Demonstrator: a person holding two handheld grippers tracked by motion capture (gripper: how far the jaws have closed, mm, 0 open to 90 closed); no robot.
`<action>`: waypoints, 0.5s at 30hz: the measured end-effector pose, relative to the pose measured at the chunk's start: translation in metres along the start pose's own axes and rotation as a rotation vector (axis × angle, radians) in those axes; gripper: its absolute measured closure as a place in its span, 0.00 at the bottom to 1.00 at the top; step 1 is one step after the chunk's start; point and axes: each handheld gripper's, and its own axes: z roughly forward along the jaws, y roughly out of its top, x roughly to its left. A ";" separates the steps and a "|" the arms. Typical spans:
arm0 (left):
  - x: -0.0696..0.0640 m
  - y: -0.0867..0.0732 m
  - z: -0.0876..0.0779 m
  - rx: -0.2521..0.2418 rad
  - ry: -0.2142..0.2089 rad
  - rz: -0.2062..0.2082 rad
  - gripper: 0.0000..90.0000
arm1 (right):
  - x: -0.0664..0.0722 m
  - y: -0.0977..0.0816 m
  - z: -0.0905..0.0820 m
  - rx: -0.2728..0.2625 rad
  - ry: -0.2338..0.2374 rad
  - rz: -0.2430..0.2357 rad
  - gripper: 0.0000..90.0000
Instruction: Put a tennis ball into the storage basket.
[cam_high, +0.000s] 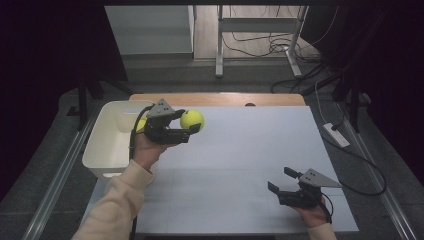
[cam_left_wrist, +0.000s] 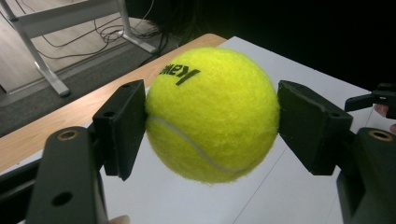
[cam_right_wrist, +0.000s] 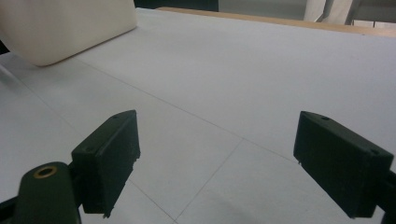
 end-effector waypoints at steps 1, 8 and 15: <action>0.001 0.000 -0.001 0.000 0.010 -0.002 0.31 | 0.000 0.000 0.000 0.002 0.001 -0.001 0.16; 0.006 0.001 -0.008 -0.008 0.019 -0.013 0.31 | 0.000 0.000 0.000 0.003 0.003 -0.002 0.16; 0.011 0.002 -0.015 -0.020 0.042 -0.016 0.31 | 0.001 0.000 0.000 0.002 0.004 -0.003 0.16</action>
